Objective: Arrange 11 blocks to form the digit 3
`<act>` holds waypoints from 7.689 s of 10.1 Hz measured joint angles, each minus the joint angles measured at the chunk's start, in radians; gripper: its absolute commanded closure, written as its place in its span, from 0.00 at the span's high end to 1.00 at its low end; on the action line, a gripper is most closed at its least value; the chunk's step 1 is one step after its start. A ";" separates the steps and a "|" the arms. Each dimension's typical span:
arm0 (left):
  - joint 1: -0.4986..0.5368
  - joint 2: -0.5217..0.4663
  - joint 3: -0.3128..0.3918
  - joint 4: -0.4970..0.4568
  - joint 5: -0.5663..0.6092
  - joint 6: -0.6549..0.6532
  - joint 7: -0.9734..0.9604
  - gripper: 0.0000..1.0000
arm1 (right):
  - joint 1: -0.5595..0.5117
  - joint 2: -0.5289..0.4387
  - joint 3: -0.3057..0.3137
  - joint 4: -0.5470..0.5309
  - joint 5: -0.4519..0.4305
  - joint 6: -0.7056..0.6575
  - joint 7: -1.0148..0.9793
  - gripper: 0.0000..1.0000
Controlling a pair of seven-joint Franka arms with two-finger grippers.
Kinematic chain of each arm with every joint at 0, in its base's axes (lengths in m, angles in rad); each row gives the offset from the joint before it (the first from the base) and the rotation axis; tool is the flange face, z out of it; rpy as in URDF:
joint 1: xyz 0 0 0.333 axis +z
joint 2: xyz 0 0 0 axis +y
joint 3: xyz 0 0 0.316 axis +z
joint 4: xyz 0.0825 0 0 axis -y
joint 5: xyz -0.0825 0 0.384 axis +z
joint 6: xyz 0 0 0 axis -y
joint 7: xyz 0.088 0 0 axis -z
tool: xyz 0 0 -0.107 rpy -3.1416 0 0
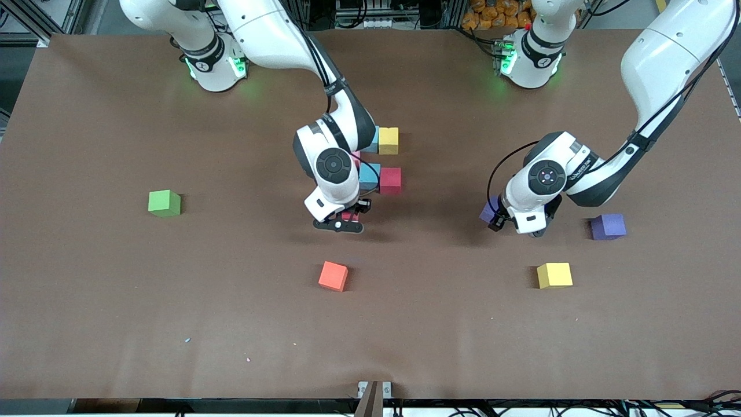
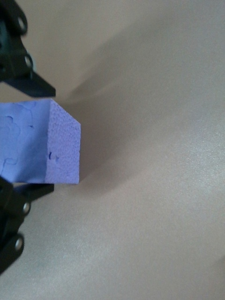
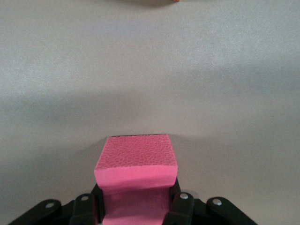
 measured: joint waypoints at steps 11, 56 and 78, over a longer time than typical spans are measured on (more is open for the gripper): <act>-0.336 0.017 0.108 0.289 -0.280 0.012 -0.128 0.58 | -0.019 0.002 0.001 0.000 0.003 -0.004 0.000 0.00; -0.936 0.150 0.515 0.623 -0.476 0.010 -0.378 0.58 | -0.035 0.005 0.009 0.015 0.038 -0.050 0.039 0.00; -0.946 0.150 0.516 0.625 -0.490 0.009 -0.407 0.58 | -0.036 0.004 0.008 0.065 0.062 -0.076 0.037 1.00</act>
